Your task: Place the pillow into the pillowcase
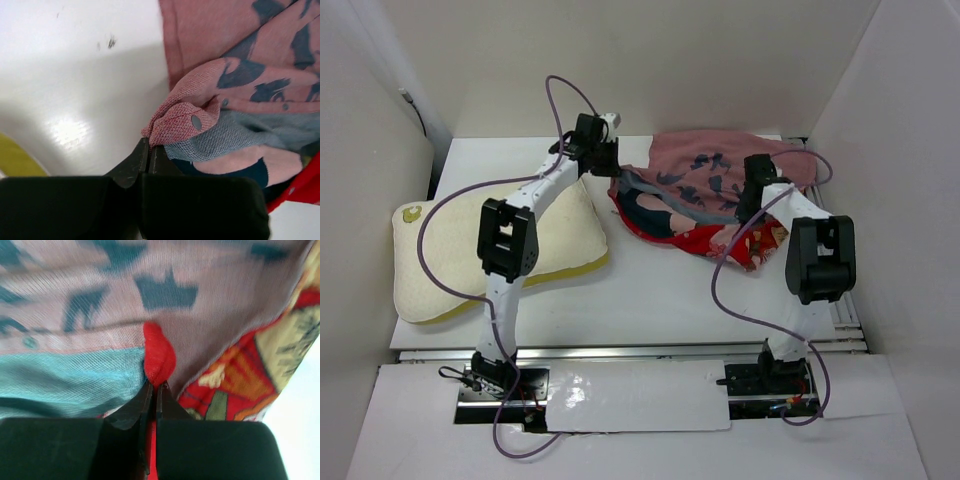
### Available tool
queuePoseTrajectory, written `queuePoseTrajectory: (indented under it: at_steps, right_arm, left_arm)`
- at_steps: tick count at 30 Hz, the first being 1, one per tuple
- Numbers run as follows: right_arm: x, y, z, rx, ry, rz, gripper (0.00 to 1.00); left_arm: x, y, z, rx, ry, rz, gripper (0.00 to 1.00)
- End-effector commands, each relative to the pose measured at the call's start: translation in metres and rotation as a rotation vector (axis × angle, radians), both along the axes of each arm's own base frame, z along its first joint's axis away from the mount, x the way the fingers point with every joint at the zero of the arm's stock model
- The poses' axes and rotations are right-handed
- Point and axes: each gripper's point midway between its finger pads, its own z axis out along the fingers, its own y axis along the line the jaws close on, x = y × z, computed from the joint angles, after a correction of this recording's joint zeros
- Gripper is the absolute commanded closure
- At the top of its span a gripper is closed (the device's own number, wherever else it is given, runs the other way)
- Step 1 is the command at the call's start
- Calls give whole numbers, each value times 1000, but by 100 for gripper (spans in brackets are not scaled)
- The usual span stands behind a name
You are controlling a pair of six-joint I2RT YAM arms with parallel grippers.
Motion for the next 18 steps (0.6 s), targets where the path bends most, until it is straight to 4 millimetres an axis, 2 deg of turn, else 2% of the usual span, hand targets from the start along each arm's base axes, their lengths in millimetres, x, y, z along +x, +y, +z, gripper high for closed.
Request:
queuePoseTrajectory:
  at_steps: [1, 2, 3, 4, 5, 6, 7, 8, 10, 11, 12, 13, 14, 15, 16, 17, 18]
  right_arm:
    - [75, -17, 111, 21, -326, 47, 100]
    - [69, -28, 113, -10, -310, 14, 100]
    - [87, -40, 161, -45, -411, -10, 100]
    - [89, -49, 197, -68, -486, -7, 100]
    - [86, -55, 218, -67, -506, -16, 100]
    - [86, -64, 266, -64, -599, -25, 100]
    - [74, -65, 296, -61, -652, -23, 100]
    - [62, -63, 306, -53, -655, -30, 100]
    - [39, -58, 301, -26, -626, -38, 100]
    - [16, -48, 313, 3, -662, -46, 100]
    - [4, -35, 303, 25, -651, -33, 100]
    - [-13, -27, 249, 56, -544, -31, 100]
    - [-39, -18, 251, 94, -570, -39, 100]
    - [-60, -5, 201, 124, -467, -27, 100]
    - [-74, 1, 186, 146, -444, -26, 100]
    - [-97, 8, 186, 174, -456, -23, 100]
    - [-118, 16, 167, 195, -392, -18, 100]
  left_arm:
    - [34, -10, 54, -101, -133, -4, 96]
    - [38, -12, 63, -120, -142, 6, 96]
    - [47, -6, 74, -133, -166, 42, 96]
    - [52, -4, 86, -165, -173, 59, 96]
    - [55, -8, 117, -208, -229, 46, 96]
    - [57, -6, 128, -232, -250, 43, 96]
    - [56, -8, 142, -250, -280, 27, 94]
    - [50, -9, 159, -265, -308, 13, 94]
    - [47, -8, 169, -284, -331, 17, 92]
    - [45, -8, 166, -289, -314, 24, 92]
    - [43, -8, 164, -294, -304, 29, 92]
    - [42, -8, 157, -302, -279, 39, 92]
    - [41, -6, 147, -297, -250, 59, 92]
    - [38, -5, 132, -284, -210, 63, 94]
    - [35, -4, 121, -273, -178, 67, 95]
    - [28, 1, 91, -230, -110, 85, 96]
    - [25, 6, 74, -204, -73, 107, 96]
